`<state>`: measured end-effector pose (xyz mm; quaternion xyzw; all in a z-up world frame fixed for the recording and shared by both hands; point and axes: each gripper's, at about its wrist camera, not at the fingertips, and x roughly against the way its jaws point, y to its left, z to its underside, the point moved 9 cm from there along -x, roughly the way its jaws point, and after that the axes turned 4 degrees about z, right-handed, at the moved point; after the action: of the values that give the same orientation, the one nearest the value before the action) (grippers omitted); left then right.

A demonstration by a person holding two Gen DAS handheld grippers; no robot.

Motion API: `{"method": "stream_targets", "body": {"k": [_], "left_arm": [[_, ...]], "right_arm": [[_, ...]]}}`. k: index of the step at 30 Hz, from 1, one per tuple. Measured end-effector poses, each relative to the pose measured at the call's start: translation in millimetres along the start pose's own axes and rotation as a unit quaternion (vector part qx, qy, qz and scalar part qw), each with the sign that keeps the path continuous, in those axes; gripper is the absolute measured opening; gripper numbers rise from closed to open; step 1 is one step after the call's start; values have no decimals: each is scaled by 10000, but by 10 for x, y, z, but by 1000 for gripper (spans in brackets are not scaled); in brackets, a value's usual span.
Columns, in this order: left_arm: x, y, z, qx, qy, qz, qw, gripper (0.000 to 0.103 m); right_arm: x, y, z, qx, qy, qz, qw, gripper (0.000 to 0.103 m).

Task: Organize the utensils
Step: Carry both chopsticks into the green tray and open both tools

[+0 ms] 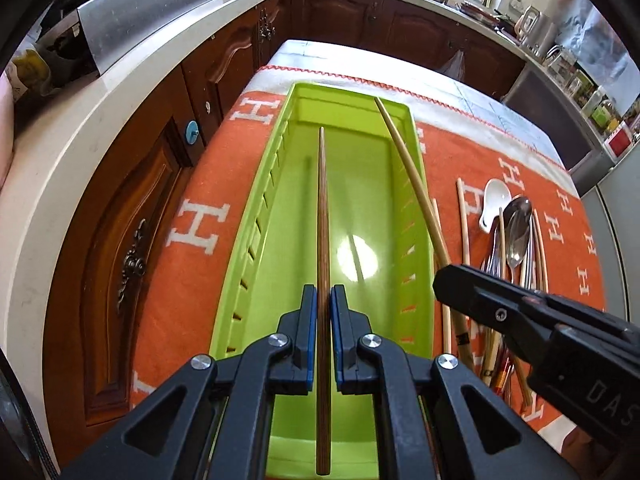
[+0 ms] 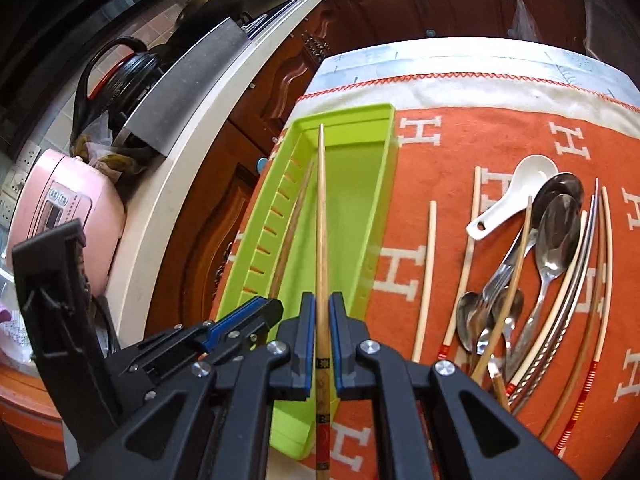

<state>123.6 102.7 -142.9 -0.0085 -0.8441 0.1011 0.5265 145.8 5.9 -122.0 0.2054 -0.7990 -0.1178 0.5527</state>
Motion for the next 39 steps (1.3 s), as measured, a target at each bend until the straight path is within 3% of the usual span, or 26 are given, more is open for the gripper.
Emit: {"method": "stream_targets", "body": {"k": [22, 39], "left_arm": [[-307, 52, -211, 181, 103, 198, 9996, 5], [-48, 117, -101, 382, 73, 303, 9988, 9]], "right_arm": [[-249, -82, -160, -752, 41, -122, 9971, 7], [-295, -102, -11, -923, 261, -328, 9949, 7]]}}
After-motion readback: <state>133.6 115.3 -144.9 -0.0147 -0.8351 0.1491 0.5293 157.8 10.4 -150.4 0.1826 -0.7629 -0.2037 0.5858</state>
